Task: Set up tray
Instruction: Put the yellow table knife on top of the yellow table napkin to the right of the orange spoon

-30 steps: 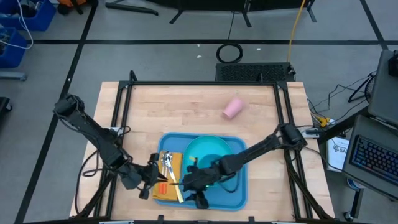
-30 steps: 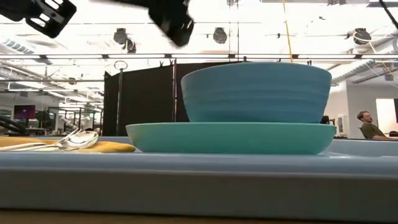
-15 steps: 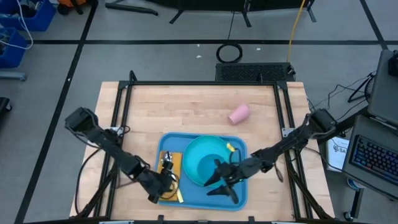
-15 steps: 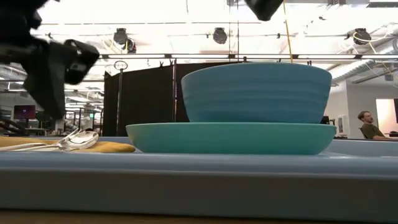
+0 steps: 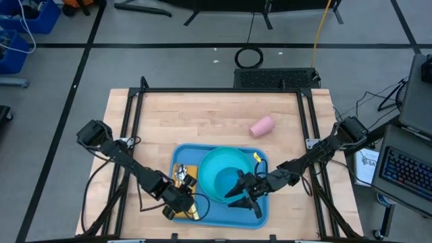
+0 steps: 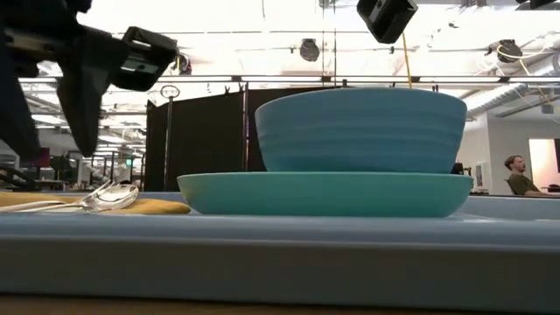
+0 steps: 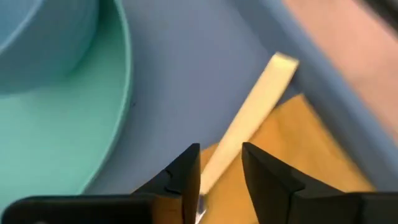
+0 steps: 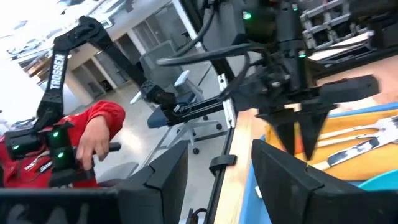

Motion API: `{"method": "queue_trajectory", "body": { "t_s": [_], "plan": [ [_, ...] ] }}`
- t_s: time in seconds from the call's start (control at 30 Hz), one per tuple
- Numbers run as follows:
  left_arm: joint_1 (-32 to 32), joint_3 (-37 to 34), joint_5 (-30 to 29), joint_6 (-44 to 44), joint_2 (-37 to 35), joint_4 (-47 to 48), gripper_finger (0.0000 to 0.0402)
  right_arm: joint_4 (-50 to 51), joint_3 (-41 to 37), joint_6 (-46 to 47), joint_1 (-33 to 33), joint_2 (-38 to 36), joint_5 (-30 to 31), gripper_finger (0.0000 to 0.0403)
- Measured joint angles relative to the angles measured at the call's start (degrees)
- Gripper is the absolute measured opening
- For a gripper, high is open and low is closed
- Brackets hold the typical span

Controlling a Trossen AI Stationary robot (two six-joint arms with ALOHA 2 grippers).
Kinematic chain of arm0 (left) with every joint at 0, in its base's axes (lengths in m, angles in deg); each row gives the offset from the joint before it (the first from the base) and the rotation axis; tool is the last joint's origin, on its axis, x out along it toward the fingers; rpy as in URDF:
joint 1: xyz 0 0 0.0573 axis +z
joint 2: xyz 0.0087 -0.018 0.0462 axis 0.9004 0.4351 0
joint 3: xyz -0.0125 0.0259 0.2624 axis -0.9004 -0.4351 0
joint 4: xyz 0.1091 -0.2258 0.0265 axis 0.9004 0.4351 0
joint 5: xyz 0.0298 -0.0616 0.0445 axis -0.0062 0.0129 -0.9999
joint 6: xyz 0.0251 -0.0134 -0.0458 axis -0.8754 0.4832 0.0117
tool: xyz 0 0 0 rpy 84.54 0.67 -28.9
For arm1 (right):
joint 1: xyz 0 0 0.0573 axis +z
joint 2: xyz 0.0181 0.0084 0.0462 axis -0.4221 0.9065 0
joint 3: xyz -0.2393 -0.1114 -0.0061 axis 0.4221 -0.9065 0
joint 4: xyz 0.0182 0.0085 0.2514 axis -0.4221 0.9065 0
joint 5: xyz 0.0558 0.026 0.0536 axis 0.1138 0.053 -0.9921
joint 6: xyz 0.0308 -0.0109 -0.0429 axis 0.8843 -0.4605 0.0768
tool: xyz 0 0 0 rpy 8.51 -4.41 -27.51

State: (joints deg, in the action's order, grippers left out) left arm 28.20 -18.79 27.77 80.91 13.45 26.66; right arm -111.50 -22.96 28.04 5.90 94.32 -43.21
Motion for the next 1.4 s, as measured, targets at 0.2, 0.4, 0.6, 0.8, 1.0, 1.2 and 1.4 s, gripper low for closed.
{"method": "queue_trajectory", "body": {
  "t_s": [0.2,0.4,0.6,0.8,1.0,1.2,1.4],
  "plan": [
    [1.0,0.0,4.0,-1.3,1.6,-0.2,0.0107,0.3,0.0,0.0,1.4,0.0,4.3,0.0167],
    [1.3,0.1,4.9,-2.8,5.4,-3.1,0.0122,0.5,0.0,0.0,1.9,0.0,4.8,0.0167],
    [1.5,0.2,4.9,-6.1,7.2,-4.0,0.0147,0.6,0.0,0.0,1.9,0.0,4.9,0.0167],
    [1.5,0.2,4.9,-9.9,7.0,-4.3,0.0143,0.6,0.0,-0.1,1.9,0.0,6.0,0.0167],
    [2.8,0.1,8.0,-10.2,7.0,-4.3,0.0093,3.6,0.0,1.3,1.8,0.0,9.2,0.0167],
    [3.3,0.1,8.1,-14.5,7.0,-4.7,0.0054,4.2,0.0,1.5,1.9,0.0,9.2,0.0167],
    [1.9,-0.1,4.4,-19.4,5.4,-4.2,0.0048,4.2,0.0,1.4,1.9,0.0,9.2,0.0167]
  ]
}}
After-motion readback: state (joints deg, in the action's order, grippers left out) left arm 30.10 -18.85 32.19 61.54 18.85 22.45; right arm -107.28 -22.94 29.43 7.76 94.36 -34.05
